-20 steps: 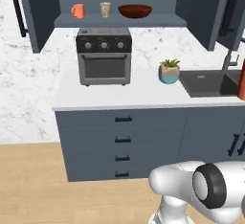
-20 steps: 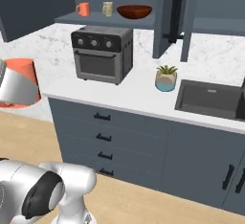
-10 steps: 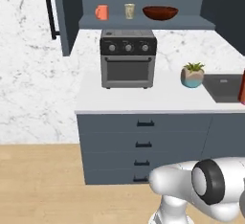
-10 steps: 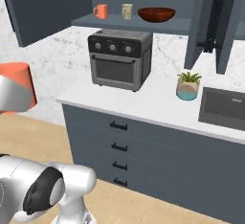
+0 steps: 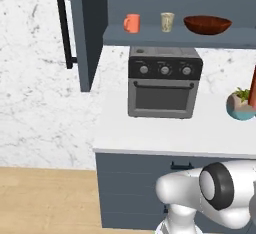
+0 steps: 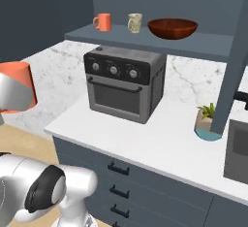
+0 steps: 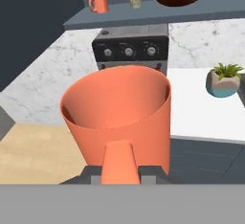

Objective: Gather all objects into one cabinet and sort the glasses and bowls to opposite sides.

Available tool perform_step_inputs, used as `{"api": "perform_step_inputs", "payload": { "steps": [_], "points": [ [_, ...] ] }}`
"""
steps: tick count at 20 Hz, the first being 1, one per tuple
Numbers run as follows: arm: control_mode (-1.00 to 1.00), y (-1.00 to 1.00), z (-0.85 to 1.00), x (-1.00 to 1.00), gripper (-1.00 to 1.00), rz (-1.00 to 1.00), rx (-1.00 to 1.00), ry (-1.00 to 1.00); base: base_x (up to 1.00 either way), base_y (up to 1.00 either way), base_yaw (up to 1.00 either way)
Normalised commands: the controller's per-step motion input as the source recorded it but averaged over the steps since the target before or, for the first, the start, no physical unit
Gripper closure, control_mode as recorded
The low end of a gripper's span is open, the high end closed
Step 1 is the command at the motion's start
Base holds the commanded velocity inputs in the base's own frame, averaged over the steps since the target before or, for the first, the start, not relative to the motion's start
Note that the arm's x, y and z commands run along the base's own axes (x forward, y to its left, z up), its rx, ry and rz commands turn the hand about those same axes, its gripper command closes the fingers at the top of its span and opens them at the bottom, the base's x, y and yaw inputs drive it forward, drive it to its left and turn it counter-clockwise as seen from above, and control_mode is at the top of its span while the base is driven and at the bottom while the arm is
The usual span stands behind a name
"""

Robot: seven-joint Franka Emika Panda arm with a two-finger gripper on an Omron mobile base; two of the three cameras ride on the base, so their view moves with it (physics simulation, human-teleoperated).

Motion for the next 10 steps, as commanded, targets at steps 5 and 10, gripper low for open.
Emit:
{"api": "perform_step_inputs", "payload": {
  "steps": [5, 10],
  "points": [
    [1.0, 0.0, 0.0, 0.0, 1.0, 0.0, 0.0, 0.0, 1.0, 0.0, 0.12],
    [1.0, 0.0, 0.0, 0.0, 1.0, 0.0, 0.0, 0.0, 1.0, 0.0, 0.0]
  ]
}}
